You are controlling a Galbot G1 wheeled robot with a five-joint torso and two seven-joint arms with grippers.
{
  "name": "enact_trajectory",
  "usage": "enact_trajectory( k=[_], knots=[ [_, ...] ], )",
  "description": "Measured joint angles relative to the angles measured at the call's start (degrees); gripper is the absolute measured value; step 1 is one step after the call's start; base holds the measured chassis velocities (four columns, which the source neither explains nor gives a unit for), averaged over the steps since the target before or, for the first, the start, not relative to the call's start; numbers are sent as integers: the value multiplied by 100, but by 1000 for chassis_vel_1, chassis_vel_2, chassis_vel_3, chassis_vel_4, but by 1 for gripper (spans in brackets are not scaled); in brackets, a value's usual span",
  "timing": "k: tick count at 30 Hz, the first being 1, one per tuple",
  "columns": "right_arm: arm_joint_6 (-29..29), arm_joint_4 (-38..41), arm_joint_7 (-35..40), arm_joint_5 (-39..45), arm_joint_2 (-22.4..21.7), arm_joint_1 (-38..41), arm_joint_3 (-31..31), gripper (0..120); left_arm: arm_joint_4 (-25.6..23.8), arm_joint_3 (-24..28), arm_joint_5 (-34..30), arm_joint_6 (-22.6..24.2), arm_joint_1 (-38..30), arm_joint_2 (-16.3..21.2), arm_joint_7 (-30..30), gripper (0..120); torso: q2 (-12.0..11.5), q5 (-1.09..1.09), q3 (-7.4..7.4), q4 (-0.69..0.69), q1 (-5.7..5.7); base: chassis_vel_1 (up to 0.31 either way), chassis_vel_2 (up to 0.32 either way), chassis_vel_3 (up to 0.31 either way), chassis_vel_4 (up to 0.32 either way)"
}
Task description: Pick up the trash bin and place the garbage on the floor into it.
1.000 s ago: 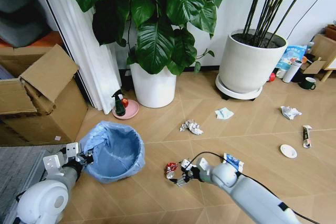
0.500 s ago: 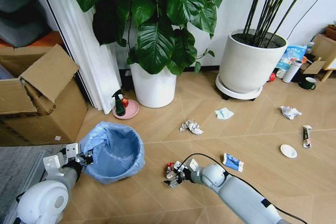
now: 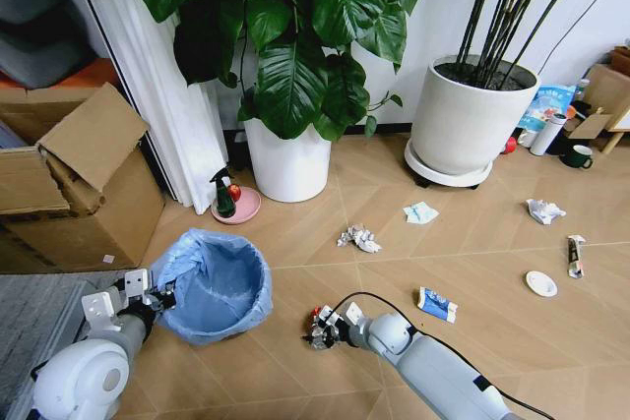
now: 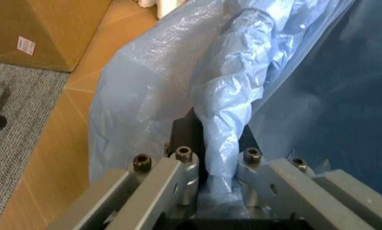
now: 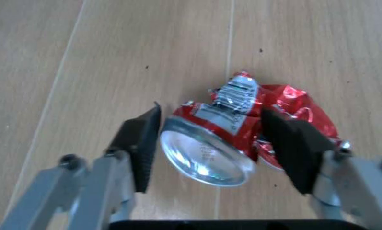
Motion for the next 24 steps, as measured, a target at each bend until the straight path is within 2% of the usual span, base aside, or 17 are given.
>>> enact_trajectory(
  k=[1,3,5,8,19,24],
  knots=[
    [-9,1,-3,-2,-2,1,4,48,0,-8,-3,-2,0,-2,-1,2,0,0,0,0,0,0,0,0,0],
    [-13,4,-4,-2,-3,1,6,46,-3,-10,-5,-3,0,-2,-2,2,0,1,0,0,0,0,0,0,0],
    [-22,18,-4,-2,-8,-10,10,37,-24,-18,-10,-3,2,-2,-6,2,0,0,0,0,0,0,0,0,0],
    [-23,30,-5,0,-7,-29,15,35,-39,-21,-10,-3,4,-5,-10,2,0,1,0,0,0,0,0,0,0],
    [-13,133,63,53,0,-171,188,35,-68,-14,-11,0,11,-10,-13,2,0,1,0,0,0,0,0,0,0],
    [43,315,171,147,46,-321,598,34,-70,-12,-11,6,9,-5,-13,2,0,1,0,0,0,0,0,0,0]
  ],
)
